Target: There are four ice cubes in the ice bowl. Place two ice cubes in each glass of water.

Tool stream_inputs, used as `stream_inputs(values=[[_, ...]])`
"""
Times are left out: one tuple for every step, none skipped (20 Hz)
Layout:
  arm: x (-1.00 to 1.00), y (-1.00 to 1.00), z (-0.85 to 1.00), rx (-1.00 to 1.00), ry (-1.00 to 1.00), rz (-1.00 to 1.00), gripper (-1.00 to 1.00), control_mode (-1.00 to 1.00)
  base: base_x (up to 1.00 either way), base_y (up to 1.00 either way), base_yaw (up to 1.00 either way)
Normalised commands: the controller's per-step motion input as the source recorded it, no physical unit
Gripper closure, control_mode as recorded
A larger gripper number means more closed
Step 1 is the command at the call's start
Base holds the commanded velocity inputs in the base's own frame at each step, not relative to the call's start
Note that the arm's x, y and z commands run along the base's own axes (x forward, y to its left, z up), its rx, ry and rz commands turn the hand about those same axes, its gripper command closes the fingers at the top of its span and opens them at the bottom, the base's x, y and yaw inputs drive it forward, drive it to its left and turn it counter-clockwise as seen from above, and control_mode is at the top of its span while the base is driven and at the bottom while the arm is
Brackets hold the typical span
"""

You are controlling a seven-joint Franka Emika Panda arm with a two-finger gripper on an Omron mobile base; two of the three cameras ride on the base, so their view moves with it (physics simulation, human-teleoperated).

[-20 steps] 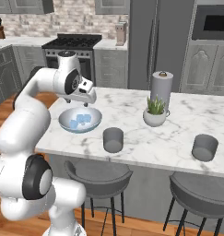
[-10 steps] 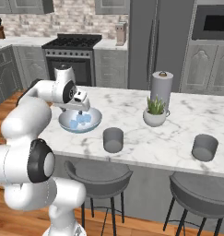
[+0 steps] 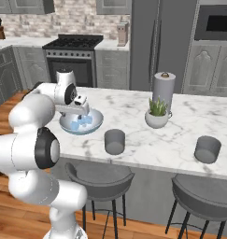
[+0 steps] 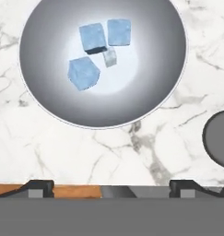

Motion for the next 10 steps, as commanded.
stream_inputs(values=[[0.00, 0.26, 0.00, 0.00, 0.13, 0.00, -1.00, -1.00, 0.00, 0.00, 0.00], [0.09, 0.24, 0.00, 0.00, 0.16, 0.00, -1.00, -1.00, 0.00, 0.00, 0.00], [0.09, 0.28, -0.02, 0.00, 0.15, 0.00, -1.00, -1.00, 0.00, 0.00, 0.00], [0.19, 0.14, -0.07, 0.00, 0.18, 0.04, -1.00, -1.00, 0.00, 0.00, 0.00], [0.17, 0.11, -0.16, 0.00, 0.18, 0.05, -1.00, -1.00, 0.00, 0.00, 0.00], [0.17, 0.00, -0.14, 0.00, 0.16, 0.09, -1.00, -1.00, 0.00, 0.00, 0.00], [0.20, 0.00, -0.14, 0.00, 0.15, 0.11, -1.00, -1.00, 0.00, 0.00, 0.00], [0.17, 0.00, -0.11, 0.00, 0.13, 0.12, -1.00, -1.00, 0.00, 0.00, 0.00], [0.17, -0.05, -0.09, 0.00, 0.12, 0.12, -1.00, -1.00, 0.00, 0.00, 0.00], [0.19, -0.06, -0.05, 0.00, 0.10, 0.13, -1.00, -1.00, 0.00, 0.00, 0.00]])
